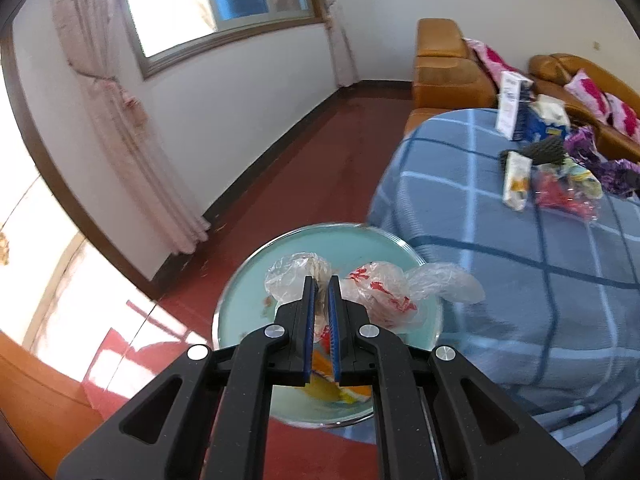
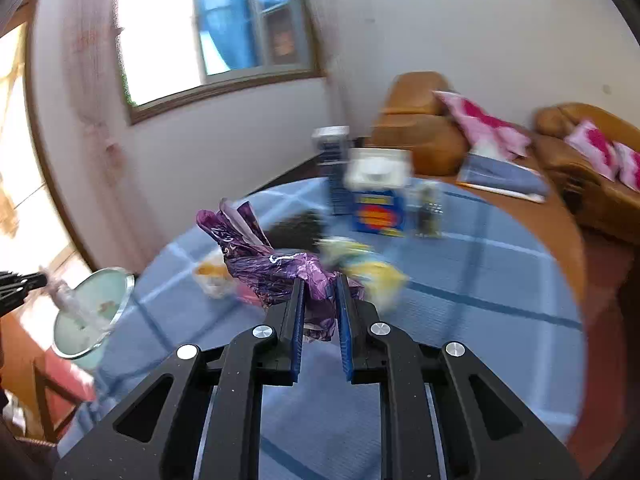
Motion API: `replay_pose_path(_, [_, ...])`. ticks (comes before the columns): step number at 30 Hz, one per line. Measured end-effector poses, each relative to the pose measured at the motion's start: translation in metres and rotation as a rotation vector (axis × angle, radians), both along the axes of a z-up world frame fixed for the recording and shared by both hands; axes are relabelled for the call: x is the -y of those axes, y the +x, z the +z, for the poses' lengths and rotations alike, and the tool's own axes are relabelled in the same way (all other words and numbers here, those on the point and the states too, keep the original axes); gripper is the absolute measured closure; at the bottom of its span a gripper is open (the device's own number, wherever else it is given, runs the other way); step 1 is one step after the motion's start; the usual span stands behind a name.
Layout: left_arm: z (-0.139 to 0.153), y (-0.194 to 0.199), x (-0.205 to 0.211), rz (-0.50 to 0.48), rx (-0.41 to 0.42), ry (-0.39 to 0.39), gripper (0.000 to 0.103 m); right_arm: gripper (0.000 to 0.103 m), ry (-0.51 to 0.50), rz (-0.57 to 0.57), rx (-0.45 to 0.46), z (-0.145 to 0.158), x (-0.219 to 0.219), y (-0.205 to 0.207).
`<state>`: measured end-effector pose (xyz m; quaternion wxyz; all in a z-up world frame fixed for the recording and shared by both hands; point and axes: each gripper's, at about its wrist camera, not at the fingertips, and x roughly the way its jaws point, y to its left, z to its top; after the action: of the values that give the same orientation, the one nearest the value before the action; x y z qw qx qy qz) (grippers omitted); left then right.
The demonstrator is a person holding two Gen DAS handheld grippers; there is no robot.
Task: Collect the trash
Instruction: 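Carry the clear plastic bags and purple bag over the blue bin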
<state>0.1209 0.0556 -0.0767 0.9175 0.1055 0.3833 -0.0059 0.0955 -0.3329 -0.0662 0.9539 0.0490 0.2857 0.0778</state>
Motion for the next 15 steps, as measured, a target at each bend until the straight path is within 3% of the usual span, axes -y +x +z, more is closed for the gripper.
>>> replay_pose_path(8, [-0.009, -0.003, -0.033, 0.085, -0.017, 0.023, 0.097, 0.087, -0.069, 0.215, -0.001, -0.001, -0.09, 0.034])
replay_pose_path(15, [-0.01, -0.006, -0.053, 0.148, -0.006, 0.05, 0.097, 0.087, -0.11, 0.333, 0.002, -0.007, -0.141, 0.046])
